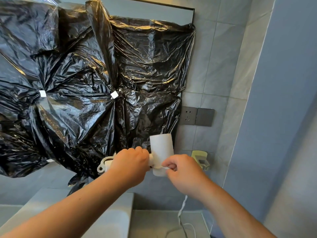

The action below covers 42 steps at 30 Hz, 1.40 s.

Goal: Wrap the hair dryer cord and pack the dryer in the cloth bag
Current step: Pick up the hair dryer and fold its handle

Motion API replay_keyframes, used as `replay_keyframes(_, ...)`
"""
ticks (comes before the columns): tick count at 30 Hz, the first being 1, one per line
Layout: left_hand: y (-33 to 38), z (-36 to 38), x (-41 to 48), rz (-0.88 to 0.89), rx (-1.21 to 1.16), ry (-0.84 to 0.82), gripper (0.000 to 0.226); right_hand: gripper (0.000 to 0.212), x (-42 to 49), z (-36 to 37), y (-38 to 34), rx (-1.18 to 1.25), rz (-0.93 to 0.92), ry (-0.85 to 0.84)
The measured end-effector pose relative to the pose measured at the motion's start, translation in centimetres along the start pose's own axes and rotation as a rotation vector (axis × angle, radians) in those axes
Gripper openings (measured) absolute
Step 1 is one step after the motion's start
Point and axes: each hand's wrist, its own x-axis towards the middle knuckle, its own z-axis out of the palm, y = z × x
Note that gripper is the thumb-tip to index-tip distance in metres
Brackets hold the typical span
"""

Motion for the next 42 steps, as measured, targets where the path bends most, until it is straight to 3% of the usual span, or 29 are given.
replay_keyframes(6, -0.6, 0.4, -0.5, 0.272, -0.009, -0.047, 0.038, 0.016, 1.0, -2.4, 0.3, -0.091, -0.076, -0.056)
replay_keyframes(12, -1.6, -0.2, -0.5, 0.368, -0.026, 0.008, 0.037, 0.001, 1.5, -3.8, -0.2, -0.185, -0.199, -0.123)
replay_keyframes(15, -2.1, -0.5, -0.3, 0.415, -0.008, 0.036, 0.035, 0.001, 2.0, -4.3, -0.5, -0.235, -0.221, -0.192)
replay_keyframes(19, -2.5, -0.6, -0.3, 0.454, 0.022, 0.063, 0.035, 0.018, 2.5, -5.4, -1.1, -0.389, -0.252, -0.330)
replay_keyframes(24, -3.1, -0.3, -0.1, 0.517, 0.066, 0.088, 0.032, 0.010, 3.1, -5.8, -1.3, -0.406, -0.238, -0.212)
replay_keyframes(28, -2.7, -0.3, -0.5, 0.589, 0.046, 0.094, 0.027, 0.010, 3.5, -5.6, -0.8, -0.301, -0.177, -0.229)
replay_keyframes(33, -2.4, -0.8, -1.1, 0.685, 0.025, 0.264, 0.021, 0.017, 4.4, -5.0, 1.1, -0.243, -0.159, -0.258)
replay_keyframes(38, -2.7, -0.4, -1.5, 0.594, -0.100, 0.312, 0.038, 0.015, 3.1, -4.3, 3.5, 0.298, 0.042, -0.247)
replay_keyframes(42, -2.1, 0.0, -1.6, 0.398, -0.321, 0.268, 0.044, 0.034, 2.3, -2.7, 4.1, 0.580, 0.171, -0.228)
